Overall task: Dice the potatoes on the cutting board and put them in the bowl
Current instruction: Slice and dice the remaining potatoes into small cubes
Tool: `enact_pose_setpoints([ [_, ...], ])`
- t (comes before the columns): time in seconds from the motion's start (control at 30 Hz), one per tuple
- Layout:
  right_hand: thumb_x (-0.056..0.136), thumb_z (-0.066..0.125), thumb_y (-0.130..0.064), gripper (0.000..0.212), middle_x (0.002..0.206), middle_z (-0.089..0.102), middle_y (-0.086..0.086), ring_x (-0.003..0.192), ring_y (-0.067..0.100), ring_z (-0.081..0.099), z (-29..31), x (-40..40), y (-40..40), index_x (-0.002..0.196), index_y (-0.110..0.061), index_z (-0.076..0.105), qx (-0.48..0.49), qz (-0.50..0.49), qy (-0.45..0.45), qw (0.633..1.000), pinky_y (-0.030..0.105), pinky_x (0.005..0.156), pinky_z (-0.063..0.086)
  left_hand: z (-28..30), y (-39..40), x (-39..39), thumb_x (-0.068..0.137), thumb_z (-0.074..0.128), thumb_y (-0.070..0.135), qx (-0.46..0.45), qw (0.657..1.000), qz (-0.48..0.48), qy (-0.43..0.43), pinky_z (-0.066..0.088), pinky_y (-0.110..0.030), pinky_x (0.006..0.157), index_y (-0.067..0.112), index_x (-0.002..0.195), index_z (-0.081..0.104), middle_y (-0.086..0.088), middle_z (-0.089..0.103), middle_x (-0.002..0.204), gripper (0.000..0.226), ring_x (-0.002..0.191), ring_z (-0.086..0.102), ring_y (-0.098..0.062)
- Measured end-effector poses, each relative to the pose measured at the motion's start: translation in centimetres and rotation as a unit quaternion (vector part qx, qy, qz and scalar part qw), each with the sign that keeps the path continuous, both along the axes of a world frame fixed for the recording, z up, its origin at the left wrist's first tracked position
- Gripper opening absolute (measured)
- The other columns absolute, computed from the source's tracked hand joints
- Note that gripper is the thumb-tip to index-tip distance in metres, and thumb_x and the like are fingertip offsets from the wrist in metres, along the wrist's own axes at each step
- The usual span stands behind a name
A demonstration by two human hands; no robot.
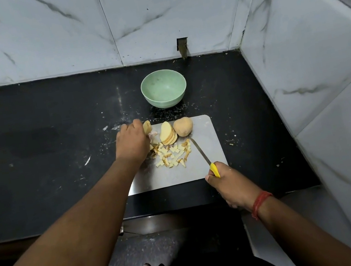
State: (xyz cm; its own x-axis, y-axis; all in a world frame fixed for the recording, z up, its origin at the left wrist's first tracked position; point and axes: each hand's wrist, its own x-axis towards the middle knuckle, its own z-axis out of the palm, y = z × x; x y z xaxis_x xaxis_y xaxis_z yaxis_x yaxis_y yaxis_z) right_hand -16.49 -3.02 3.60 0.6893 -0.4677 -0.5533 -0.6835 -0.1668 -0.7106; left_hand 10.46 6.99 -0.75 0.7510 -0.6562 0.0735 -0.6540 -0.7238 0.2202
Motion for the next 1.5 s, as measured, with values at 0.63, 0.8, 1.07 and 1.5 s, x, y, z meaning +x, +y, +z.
enact_pose_setpoints([
  [0.63,0.099,0.046,-0.021,0.013,0.056,0.036,0.002,0.041,0.013,0.029,0.0,-1.6,-0.3,0.087,-0.018,0.044,0.097,-0.237,-0.119,0.959,0.021,0.038,0.025,0.3,-5.4,-13.7,0.099,0.050,0.062,0.046,0.984,-0.170,0.040,0.038,-0.048,0.098,0.024,0.139,0.050,-0.011,0.058,0.126,0.055,0.115,0.057,-0.035],
  [0.8,0.100,0.047,-0.021,0.013,0.055,0.035,0.000,0.041,0.013,0.029,0.1,-2.4,-0.3,0.089,-0.017,0.044,0.114,-0.248,-0.124,0.954,0.022,0.039,0.024,-0.8,-5.9,-13.8,0.099,0.046,0.064,0.099,0.981,-0.162,0.030,0.039,-0.046,0.095,0.014,0.138,0.053,-0.012,0.054,0.126,0.064,0.114,0.055,-0.035],
  [1.07,0.101,0.046,-0.023,0.014,0.054,0.035,-0.001,0.041,0.012,0.028,-0.5,-3.3,-0.3,0.088,-0.019,0.042,0.130,-0.230,-0.110,0.958,0.021,0.039,0.024,-3.3,-1.1,-13.3,0.102,0.038,0.054,-0.008,0.948,-0.291,-0.125,0.034,-0.053,0.112,0.013,0.135,0.057,-0.011,0.057,0.131,0.057,0.119,0.055,-0.033],
  [1.5,0.101,0.043,-0.024,0.009,0.076,0.053,0.010,0.048,0.016,0.044,-1.8,-2.8,-0.5,0.101,-0.015,0.044,-0.004,-0.119,-0.021,0.993,0.023,0.039,0.033,-3.8,-0.5,-12.1,0.104,0.020,0.059,0.089,0.922,-0.367,-0.087,0.010,-0.048,0.128,0.013,0.161,0.030,-0.013,0.028,0.167,0.074,0.153,0.025,-0.031],
])
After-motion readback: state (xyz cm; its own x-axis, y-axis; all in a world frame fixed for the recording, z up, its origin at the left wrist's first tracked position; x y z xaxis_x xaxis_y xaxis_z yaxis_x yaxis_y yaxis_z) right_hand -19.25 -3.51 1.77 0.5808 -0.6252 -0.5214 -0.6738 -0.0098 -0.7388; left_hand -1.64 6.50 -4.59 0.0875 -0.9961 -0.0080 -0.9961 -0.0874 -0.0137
